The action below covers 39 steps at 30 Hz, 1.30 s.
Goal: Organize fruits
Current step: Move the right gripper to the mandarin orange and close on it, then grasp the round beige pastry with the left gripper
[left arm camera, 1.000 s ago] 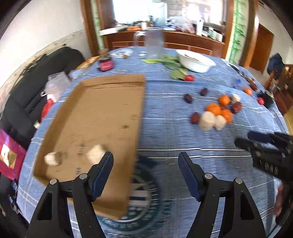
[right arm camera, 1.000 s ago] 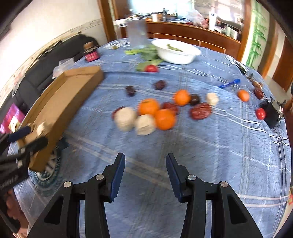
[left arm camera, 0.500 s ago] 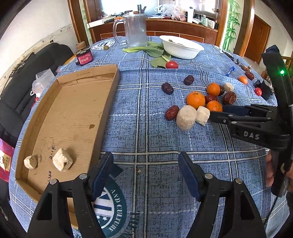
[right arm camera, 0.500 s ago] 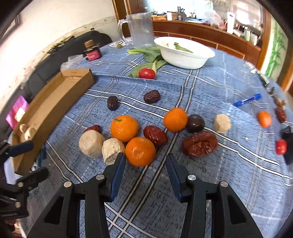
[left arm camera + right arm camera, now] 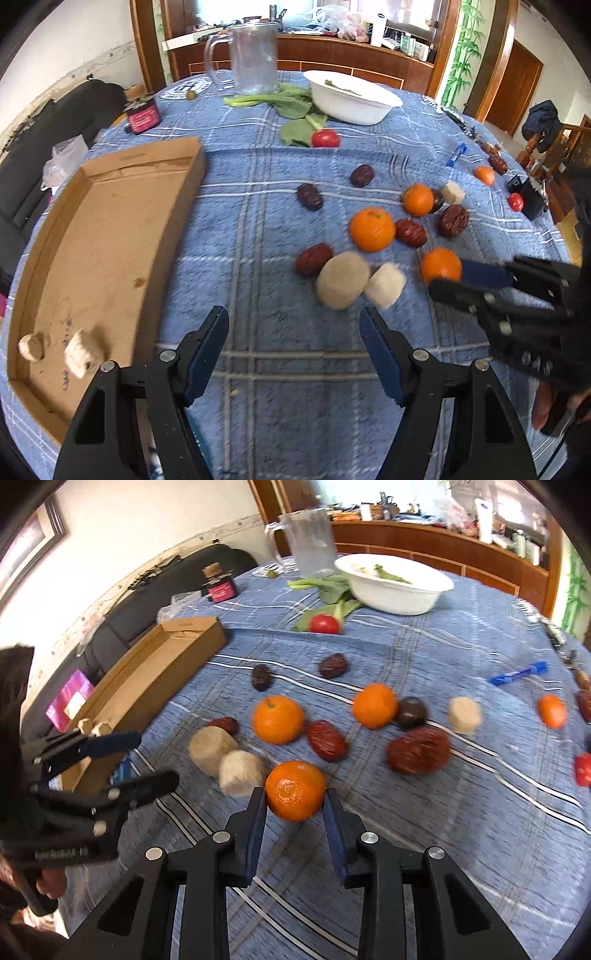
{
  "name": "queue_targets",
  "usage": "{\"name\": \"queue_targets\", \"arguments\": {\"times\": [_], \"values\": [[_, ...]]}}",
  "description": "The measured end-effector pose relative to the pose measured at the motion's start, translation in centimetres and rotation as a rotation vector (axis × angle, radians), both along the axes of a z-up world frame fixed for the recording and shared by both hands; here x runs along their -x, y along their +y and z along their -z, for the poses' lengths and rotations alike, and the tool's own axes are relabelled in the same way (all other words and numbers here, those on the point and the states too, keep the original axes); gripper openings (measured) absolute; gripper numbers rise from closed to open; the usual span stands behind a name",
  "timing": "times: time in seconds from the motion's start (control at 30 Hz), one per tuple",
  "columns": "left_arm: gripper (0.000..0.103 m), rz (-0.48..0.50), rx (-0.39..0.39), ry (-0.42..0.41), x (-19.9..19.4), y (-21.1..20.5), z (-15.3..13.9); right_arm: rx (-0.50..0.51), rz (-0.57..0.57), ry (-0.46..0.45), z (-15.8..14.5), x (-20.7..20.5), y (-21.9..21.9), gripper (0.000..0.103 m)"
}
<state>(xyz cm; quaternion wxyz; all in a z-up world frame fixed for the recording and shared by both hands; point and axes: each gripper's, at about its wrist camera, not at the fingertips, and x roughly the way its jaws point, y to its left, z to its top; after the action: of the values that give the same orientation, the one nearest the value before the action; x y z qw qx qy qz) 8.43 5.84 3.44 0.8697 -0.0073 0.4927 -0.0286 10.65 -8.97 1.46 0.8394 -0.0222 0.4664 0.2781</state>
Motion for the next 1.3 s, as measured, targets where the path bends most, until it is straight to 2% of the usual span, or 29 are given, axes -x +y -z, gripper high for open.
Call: {"name": "queue_targets", "arguments": {"times": [0.13,0.2,0.37,0.5,0.63,0.73,0.8,0.83,0.97,1.1,1.13,1.2,1.23,1.3], "values": [[0.072,-0.010,0.030,0.009,-1.6,-0.8,0.5,0.062,0.025,-0.011,0.2,0.8,-1.2,0.033],[0.072,-0.024,0.072,0.004,-2.2,-0.8,0.8,0.080,0.034,0.000,0.6,0.9,-1.8,0.033],[0.072,-0.060,0.174,-0.001,-3.0,0.0,1.2,0.046,0.056,0.024,0.6,0.9,-2.3,0.035],[0.071,-0.067,0.212,0.006,-2.6,1.0,1.6,0.054,0.061,0.016,0.6,0.6,-1.8,0.035],[0.071,-0.049,0.203,0.006,-1.6,1.3,1.5,0.034,0.068,0.029,0.6,0.1,-1.4,0.049],[0.071,-0.016,0.136,-0.028,-0.8,0.9,1.0,0.042,0.056,0.007,0.5,0.3,-0.9,0.049],[0.071,0.000,0.099,-0.031,-0.9,0.6,1.0,0.085,0.045,-0.037,0.3,0.6,-0.3,0.043],[0.071,0.001,0.107,-0.023,-1.0,0.6,1.1,0.106,0.046,-0.048,0.3,0.8,-0.2,0.034],[0.071,0.010,0.151,-0.008,-1.6,0.0,1.3,0.112,0.067,-0.044,0.0,1.3,-1.1,0.034],[0.072,0.057,0.124,-0.019,-2.2,-1.1,1.0,0.102,0.105,-0.007,0.2,2.0,-2.8,0.034],[0.070,0.085,0.131,-0.003,-2.3,-1.3,1.0,0.097,0.112,-0.004,0.1,2.1,-3.1,0.034],[0.060,0.179,0.215,0.089,-2.1,-1.8,1.7,0.088,0.124,0.005,0.1,2.5,-3.5,0.034],[0.059,0.214,0.236,0.104,-1.7,-1.9,1.8,0.083,0.130,0.009,0.1,2.6,-3.7,0.034],[0.059,0.254,0.175,0.062,-0.7,-2.2,1.2,0.071,0.137,0.008,-0.1,2.9,-4.0,0.034]]}}
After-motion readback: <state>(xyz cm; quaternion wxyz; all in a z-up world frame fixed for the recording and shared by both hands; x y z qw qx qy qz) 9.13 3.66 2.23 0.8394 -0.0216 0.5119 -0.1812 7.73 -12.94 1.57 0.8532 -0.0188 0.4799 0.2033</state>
